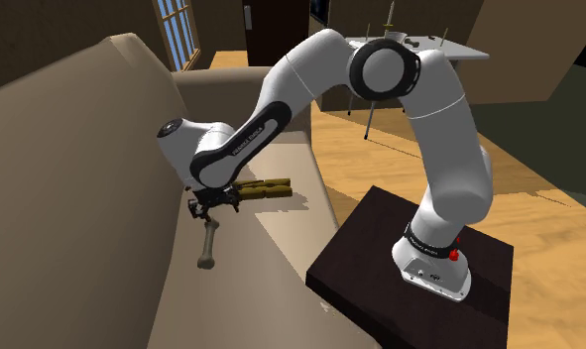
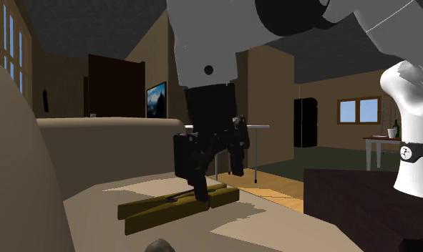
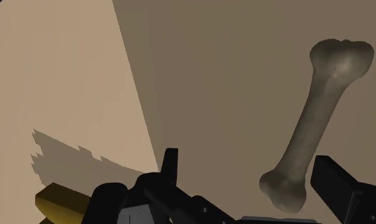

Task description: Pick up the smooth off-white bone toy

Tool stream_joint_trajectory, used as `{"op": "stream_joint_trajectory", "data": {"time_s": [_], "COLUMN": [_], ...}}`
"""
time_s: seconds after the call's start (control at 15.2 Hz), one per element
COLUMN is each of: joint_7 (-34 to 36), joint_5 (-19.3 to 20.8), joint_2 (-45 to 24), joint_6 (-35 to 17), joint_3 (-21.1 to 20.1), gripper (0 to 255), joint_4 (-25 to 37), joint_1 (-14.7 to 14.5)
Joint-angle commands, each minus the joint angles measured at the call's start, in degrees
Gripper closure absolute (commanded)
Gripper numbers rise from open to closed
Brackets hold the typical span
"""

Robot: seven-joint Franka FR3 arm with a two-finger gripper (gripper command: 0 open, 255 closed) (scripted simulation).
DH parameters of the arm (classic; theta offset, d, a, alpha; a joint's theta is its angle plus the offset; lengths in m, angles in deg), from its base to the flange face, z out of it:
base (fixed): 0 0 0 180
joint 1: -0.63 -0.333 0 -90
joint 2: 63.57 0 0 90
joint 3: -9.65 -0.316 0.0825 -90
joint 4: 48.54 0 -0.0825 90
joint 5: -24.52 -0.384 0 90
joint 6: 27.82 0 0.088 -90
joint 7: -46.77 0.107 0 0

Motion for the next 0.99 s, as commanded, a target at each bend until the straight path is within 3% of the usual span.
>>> {"op": "stream_joint_trajectory", "data": {"time_s": [0.0, 0.46, 0.92], "joint_7": [2.06, 5.10, 5.18], "joint_5": [0.81, 1.11, 1.59], "joint_2": [-4.87, -24.48, -29.11], "joint_6": [1.15, 8.33, 7.03], "joint_3": [1.46, 6.15, 7.03], "gripper": [0, 0, 0], "joint_4": [5.40, 31.77, 35.25], "joint_1": [-2.16, -9.49, -10.48]}}
